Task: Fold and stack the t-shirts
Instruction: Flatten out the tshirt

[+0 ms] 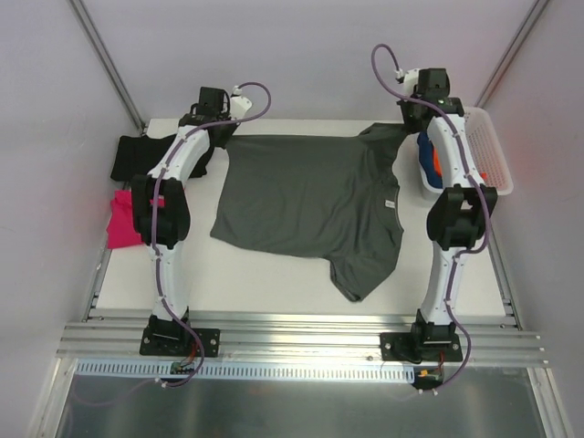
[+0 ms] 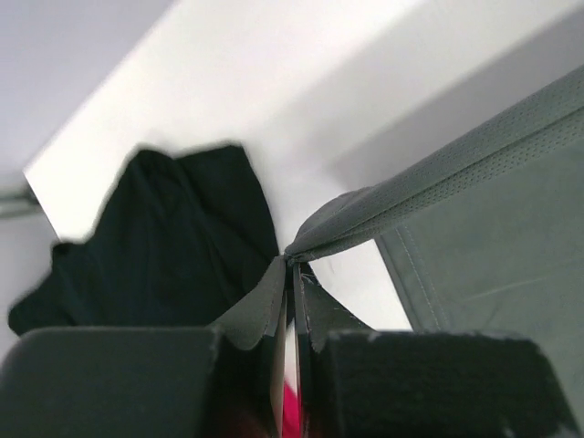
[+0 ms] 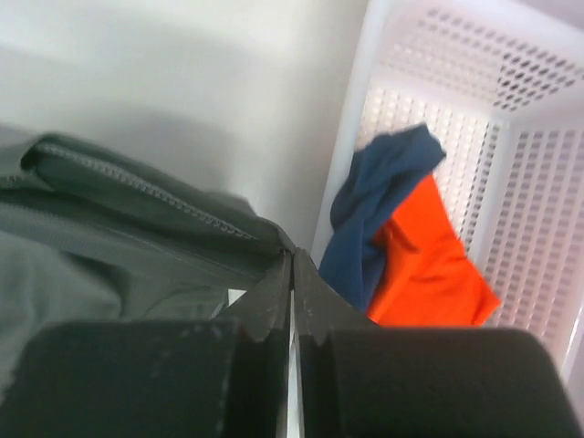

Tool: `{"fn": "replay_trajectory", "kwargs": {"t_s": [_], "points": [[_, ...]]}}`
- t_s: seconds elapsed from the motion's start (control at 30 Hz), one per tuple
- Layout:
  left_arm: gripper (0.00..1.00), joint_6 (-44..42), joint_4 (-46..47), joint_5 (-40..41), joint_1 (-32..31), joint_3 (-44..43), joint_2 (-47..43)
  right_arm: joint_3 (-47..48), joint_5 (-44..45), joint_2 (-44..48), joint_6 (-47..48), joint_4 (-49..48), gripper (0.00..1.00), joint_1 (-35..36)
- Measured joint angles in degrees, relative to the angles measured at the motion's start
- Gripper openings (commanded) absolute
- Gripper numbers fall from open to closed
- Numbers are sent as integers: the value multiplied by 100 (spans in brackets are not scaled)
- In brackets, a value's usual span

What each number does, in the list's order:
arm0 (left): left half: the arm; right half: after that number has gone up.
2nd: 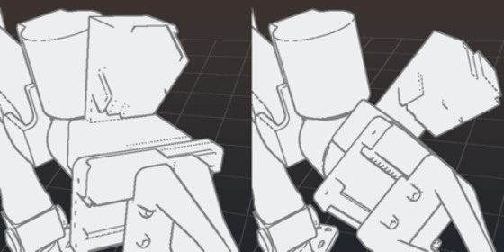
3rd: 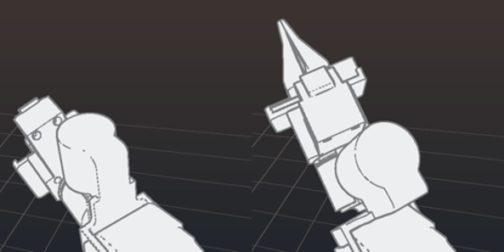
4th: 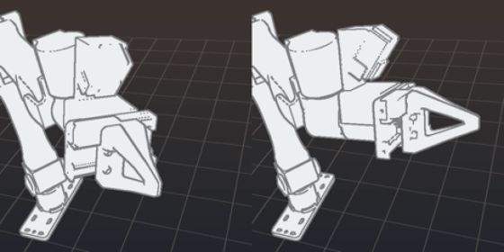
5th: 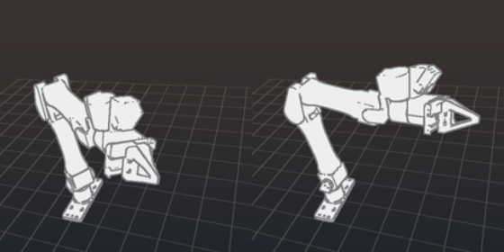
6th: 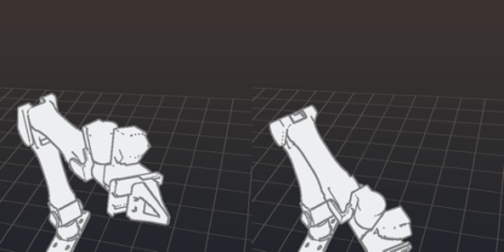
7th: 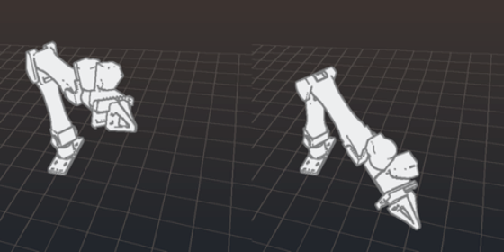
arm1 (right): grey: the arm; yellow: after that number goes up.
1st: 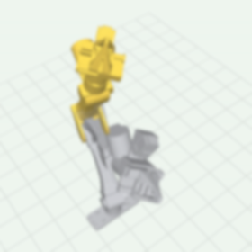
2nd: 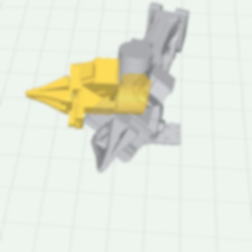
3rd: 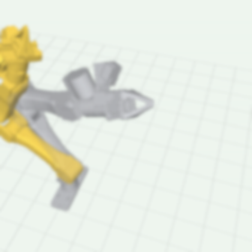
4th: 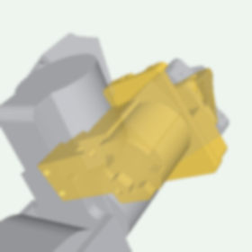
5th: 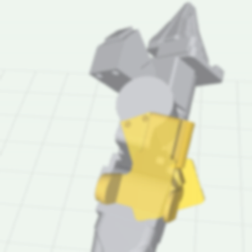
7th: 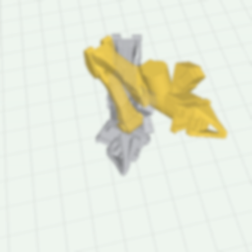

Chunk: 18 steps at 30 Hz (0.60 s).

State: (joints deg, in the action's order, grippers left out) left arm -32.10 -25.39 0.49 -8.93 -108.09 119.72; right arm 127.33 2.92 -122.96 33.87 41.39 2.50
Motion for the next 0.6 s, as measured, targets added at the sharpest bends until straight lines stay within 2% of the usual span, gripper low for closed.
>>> {"fn": "replay_trajectory", "kwargs": {"t_s": [0.07, 0.2, 0.6], "points": [[0, -111, 15, 4, 4, -621, 527, 181, 138, -258, 173, -116, 1, 83], [0, -306, 109, 7, 2, -1290, 1147, 199, 337, -531, 417, -380, 1, 234], [0, -337, 109, 111, 15, -1604, 1648, 184, 590, -916, 409, -697, 1, 511]]}}
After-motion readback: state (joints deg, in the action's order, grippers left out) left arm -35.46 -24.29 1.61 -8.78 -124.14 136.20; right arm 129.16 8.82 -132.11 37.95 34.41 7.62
